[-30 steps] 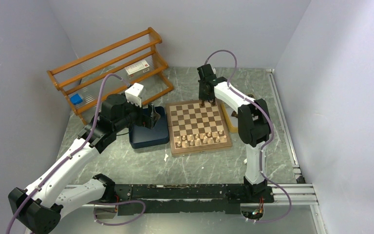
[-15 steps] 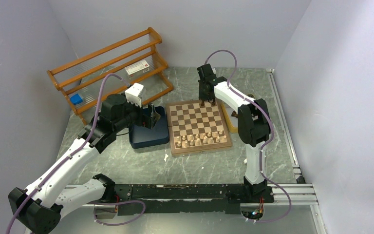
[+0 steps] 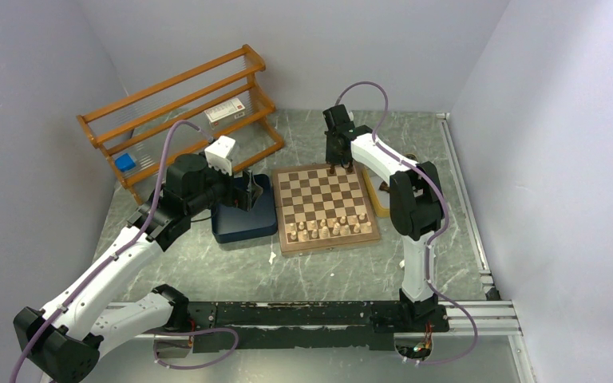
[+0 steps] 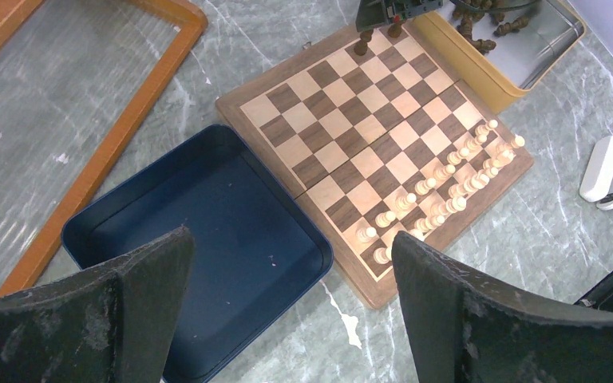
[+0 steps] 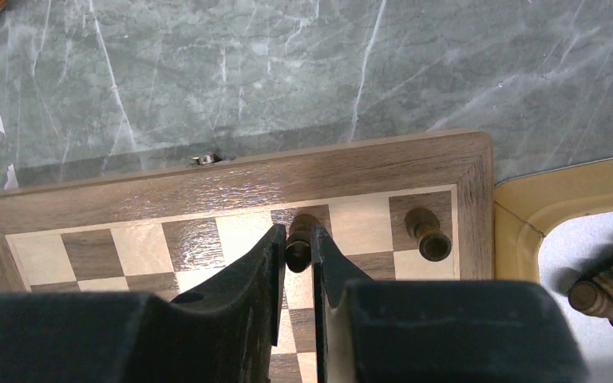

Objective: Set up the chess pieces on the board
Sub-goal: Place the chess piece on the chessboard.

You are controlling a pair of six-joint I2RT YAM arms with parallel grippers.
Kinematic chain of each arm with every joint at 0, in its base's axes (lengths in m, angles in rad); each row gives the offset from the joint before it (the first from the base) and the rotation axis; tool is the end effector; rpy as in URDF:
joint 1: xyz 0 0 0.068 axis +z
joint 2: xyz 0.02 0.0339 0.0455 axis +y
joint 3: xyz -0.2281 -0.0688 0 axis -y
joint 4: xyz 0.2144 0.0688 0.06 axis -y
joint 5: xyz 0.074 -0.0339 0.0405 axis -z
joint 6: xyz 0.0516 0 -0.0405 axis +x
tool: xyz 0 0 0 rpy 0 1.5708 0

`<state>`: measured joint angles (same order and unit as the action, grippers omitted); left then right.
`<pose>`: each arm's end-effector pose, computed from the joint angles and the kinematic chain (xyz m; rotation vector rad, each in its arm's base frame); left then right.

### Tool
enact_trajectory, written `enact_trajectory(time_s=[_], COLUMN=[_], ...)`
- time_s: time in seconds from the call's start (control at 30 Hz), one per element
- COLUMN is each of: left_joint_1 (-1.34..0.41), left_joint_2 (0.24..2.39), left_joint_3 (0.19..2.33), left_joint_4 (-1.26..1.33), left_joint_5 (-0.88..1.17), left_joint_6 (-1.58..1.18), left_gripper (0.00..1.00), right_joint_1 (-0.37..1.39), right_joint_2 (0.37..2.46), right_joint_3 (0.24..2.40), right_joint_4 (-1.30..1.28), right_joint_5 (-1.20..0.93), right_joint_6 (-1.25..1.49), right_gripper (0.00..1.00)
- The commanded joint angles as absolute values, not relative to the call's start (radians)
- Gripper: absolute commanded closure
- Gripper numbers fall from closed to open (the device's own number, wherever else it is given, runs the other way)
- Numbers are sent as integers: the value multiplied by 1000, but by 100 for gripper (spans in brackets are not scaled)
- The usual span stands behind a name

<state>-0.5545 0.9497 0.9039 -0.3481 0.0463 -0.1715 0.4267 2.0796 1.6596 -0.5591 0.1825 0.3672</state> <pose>0.1859 -0.1179 0.3009 0.4111 1.9582 -0.5174 0.3871 0.1657 0.1765 -0.0047 2.5277 0.0845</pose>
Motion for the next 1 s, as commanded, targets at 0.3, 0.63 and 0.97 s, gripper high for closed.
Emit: enact_trajectory(time_s=[0.3, 0.63, 0.97], left_joint_1=[-563, -562, -562], left_joint_2=[928, 931, 931], left_joint_3=[897, 897, 897], left_joint_4=[-331, -333, -334], left_joint_5=[35, 32, 30], left_joint_6=[-159, -160, -159], left_gripper=[2, 2, 2], right_joint_1=[431, 432, 431], right_joint_2=[2088, 2069, 2027], right_joint_3=[1680, 1695, 1698], right_joint_4=[-592, -585, -585], right_joint_5=[185, 193, 207], right_joint_6=[375, 368, 362], right_gripper=[71, 61, 53])
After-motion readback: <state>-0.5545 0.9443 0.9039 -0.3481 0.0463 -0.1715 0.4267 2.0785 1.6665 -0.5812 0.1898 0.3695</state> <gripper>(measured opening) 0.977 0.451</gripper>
